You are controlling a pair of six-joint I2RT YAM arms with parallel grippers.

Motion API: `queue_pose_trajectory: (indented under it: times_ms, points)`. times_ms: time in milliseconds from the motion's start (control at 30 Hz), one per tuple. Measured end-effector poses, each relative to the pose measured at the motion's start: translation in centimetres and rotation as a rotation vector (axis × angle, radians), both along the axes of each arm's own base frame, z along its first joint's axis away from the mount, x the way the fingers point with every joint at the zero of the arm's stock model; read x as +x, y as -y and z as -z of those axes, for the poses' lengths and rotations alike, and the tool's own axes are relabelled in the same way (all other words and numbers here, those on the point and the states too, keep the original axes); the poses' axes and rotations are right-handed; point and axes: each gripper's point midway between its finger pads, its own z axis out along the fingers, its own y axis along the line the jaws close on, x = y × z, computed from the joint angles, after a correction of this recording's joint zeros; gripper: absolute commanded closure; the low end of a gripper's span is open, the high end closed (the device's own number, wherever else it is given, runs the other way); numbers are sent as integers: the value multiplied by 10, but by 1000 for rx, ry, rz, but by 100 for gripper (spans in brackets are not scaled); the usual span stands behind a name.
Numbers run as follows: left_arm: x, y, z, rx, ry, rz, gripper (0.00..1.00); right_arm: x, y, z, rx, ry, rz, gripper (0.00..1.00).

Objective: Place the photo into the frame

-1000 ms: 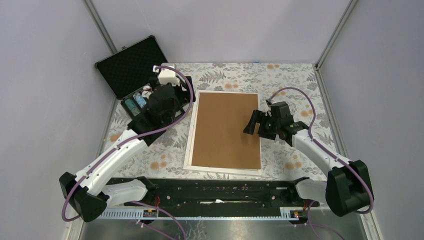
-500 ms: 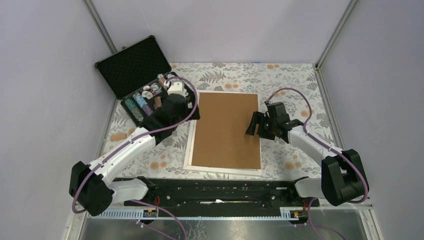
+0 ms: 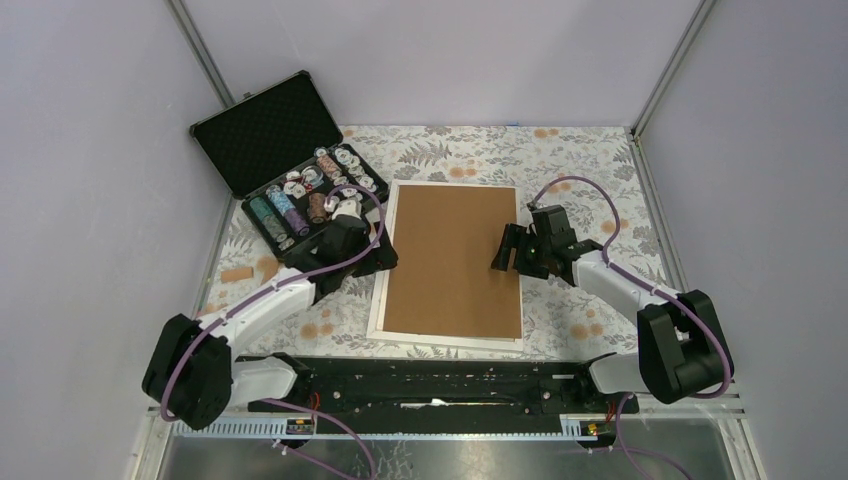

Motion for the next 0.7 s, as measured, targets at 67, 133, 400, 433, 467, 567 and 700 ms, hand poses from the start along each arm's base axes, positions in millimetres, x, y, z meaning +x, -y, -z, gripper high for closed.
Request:
queue_pose_trajectory:
  times_ms: [67,133,400,433,467,567,700]
  points:
    - [1,4,6,-26,-7,-7,1,1,1,0,-6,6,0,19]
    - [-1,6,16,-44,-22,-15,1,1,3,2,-15,9,1,19]
    - [-13,17,47,-133,-88,-21,1,4,1,4,-7,26,-5,20]
    - [-13,19,48,-146,-91,-18,1,5,-1,4,1,31,-8,20]
    - [-13,22,48,-161,-93,-12,1,5,-2,4,10,35,-12,21]
    - [-14,27,53,-193,-102,-4,1,5,-10,2,56,46,-31,22]
    - [-11,27,54,-230,-85,-20,1,6,-15,1,142,57,-22,23]
